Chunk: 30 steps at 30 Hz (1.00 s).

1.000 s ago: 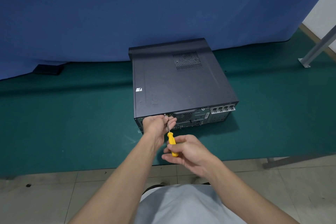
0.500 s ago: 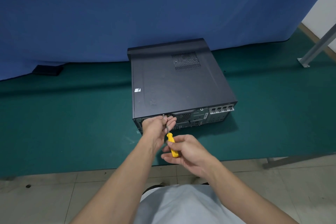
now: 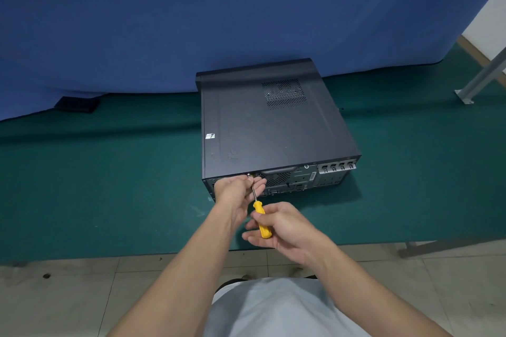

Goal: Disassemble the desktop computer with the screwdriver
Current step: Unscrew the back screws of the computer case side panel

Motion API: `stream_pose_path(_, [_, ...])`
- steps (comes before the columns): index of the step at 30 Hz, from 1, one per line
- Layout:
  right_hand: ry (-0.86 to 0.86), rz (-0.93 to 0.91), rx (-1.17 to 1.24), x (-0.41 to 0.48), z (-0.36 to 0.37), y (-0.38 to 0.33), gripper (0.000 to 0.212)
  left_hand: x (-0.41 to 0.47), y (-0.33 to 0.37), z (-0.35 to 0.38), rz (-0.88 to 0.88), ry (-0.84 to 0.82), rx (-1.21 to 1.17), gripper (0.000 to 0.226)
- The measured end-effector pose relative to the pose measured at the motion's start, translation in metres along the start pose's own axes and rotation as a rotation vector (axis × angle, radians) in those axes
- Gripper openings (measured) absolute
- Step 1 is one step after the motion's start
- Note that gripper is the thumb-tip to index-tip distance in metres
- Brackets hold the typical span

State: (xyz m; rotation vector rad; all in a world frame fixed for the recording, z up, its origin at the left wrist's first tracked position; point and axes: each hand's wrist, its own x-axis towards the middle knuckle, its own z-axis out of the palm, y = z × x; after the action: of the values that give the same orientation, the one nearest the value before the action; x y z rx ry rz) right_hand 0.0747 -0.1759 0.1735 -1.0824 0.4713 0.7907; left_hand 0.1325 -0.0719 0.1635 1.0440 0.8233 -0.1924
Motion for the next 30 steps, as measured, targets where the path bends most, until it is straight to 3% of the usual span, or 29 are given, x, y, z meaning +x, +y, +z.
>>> stream_pose_path(5, [0.160, -0.097, -0.289, 0.005, 0.008, 0.011, 0.006, 0.006, -0.005, 0.004, 0.111, 0.169, 0.279, 0.014])
stream_pose_path(10, [-0.095, 0.085, 0.075, 0.000, -0.005, 0.001, 0.014, 0.001, 0.000, 0.006, 0.060, 0.078, 0.135, 0.015])
stream_pose_path(12, [-0.093, 0.075, 0.108, -0.002, -0.006, -0.001, 0.012, -0.001, 0.001, 0.004, 0.009, 0.016, 0.037, 0.013])
stream_pose_path(14, [0.035, 0.006, -0.038, -0.001, -0.002, 0.001, 0.006, -0.001, 0.001, 0.002, 0.002, 0.016, 0.042, 0.008])
stream_pose_path(17, [0.222, -0.094, -0.380, 0.000, 0.006, 0.004, 0.005, 0.003, -0.002, 0.002, 0.135, 0.150, 0.340, 0.011])
stream_pose_path(19, [0.264, -0.115, -0.478, 0.002, 0.006, 0.005, 0.010, 0.004, -0.002, 0.004, 0.192, 0.194, 0.431, 0.010])
stream_pose_path(21, [0.204, -0.089, -0.403, 0.002, 0.004, 0.003, 0.008, 0.004, -0.001, 0.006, 0.169, 0.189, 0.379, 0.007])
stream_pose_path(24, [-0.014, 0.049, -0.041, 0.001, -0.004, -0.002, 0.013, -0.001, 0.000, 0.006, 0.073, 0.090, 0.139, 0.010])
stream_pose_path(26, [-0.074, 0.069, 0.058, 0.002, -0.007, -0.003, 0.012, -0.003, 0.001, 0.004, 0.036, 0.047, 0.041, 0.014])
stream_pose_path(30, [0.145, -0.050, -0.205, 0.005, 0.001, 0.003, 0.015, -0.004, -0.002, 0.003, 0.031, 0.054, 0.032, 0.011])
